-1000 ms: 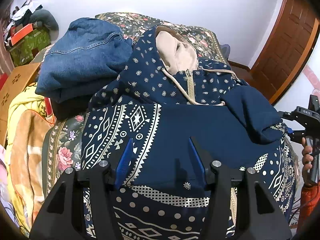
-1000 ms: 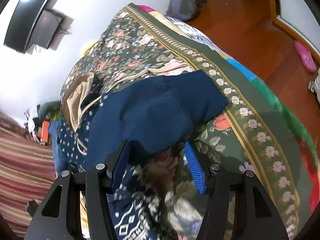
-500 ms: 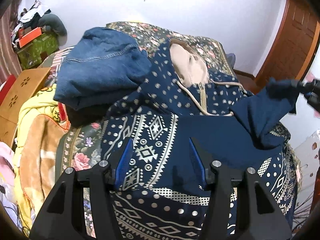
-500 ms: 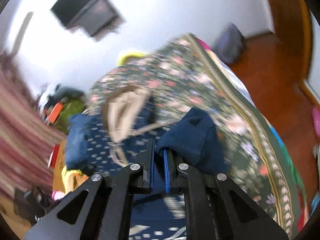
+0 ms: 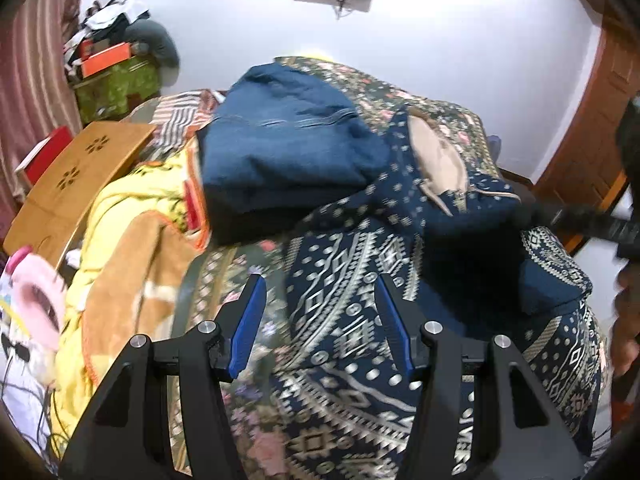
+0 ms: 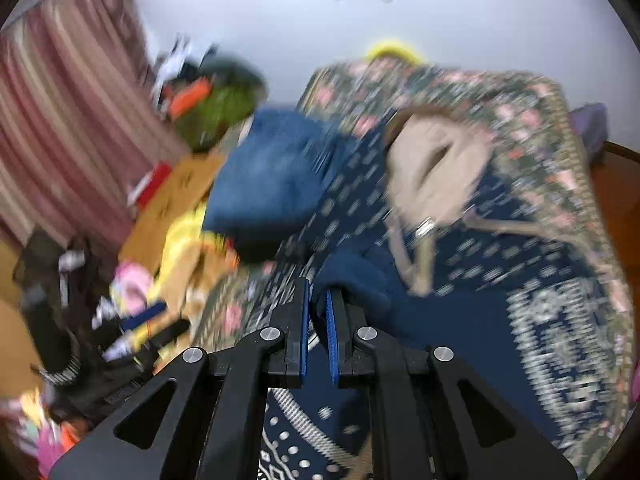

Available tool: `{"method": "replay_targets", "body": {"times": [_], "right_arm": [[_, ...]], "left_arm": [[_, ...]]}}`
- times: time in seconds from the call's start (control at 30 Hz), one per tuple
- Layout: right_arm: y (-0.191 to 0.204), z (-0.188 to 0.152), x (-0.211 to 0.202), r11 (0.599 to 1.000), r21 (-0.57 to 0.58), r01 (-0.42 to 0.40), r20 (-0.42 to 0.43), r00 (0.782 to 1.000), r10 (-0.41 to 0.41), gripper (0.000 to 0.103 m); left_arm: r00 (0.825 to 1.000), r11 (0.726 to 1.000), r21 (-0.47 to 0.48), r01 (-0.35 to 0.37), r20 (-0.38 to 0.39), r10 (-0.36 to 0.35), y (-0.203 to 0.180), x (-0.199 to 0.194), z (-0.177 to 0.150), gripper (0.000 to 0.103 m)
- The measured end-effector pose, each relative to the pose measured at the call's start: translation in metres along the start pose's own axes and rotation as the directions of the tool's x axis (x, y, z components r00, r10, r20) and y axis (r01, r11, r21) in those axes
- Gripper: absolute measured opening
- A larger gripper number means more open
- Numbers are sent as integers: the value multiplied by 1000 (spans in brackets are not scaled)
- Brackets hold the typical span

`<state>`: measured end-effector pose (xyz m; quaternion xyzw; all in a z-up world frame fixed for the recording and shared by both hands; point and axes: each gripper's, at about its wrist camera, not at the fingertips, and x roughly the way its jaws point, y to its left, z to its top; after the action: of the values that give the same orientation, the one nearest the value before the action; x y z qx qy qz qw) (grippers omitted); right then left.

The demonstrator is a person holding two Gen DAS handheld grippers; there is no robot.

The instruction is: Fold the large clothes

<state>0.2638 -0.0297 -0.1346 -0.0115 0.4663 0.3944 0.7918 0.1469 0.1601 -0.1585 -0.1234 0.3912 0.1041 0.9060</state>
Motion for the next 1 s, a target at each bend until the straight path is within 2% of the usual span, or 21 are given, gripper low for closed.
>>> {"method": "replay_targets", "body": {"times": [0.17, 0.3, 0.4, 0.47, 0.57, 0.67, 0.7, 0.73, 0.8, 0.93, 1.0], "right_arm": [[20, -34, 46, 996, -89, 19, -165, 986, -33, 7], [30, -49, 60, 987, -157, 42, -246, 966, -80, 7], [34, -51, 52, 978, -199, 59, -264, 958, -111, 7], [31, -50, 38, 974, -217, 70, -245, 962, -124, 8], [21, -44, 10, 970, -214, 114, -173, 973, -153, 13], [2, -38, -19, 970, -175, 167, -89, 979, -184, 28], [-7, -36, -31, 968, -158, 196, -51, 977, -207, 36], [-12, -35, -37, 963, -147, 224, -25, 973, -230, 42], [-28, -34, -54, 946, -130, 296, 34, 955, -294, 46], [-58, -33, -73, 922, -74, 380, 72, 924, -376, 46], [-75, -34, -80, 918, -25, 396, 70, 917, -394, 46]], "left_arm": [[999, 1000, -27, -10, -45, 9, 17, 1, -17, 55], [996, 999, -32, 5, -94, -8, 19, 8, -29, 55], [992, 1000, -13, 27, -123, -29, 8, 17, -33, 55], [991, 999, 13, 38, -130, -36, -3, 21, -33, 55], [989, 996, 68, 54, -141, -45, -25, 30, -30, 55], [987, 989, 136, 64, -155, -43, -49, 40, -29, 55], [986, 985, 161, 67, -160, -41, -58, 43, -29, 55], [985, 979, 190, 69, -166, -37, -67, 48, -30, 55], [984, 967, 247, 66, -178, -21, -83, 56, -33, 55], [982, 932, 359, 49, -188, 21, -114, 76, -42, 55], [981, 915, 401, 36, -190, 45, -127, 86, -45, 55]]}}
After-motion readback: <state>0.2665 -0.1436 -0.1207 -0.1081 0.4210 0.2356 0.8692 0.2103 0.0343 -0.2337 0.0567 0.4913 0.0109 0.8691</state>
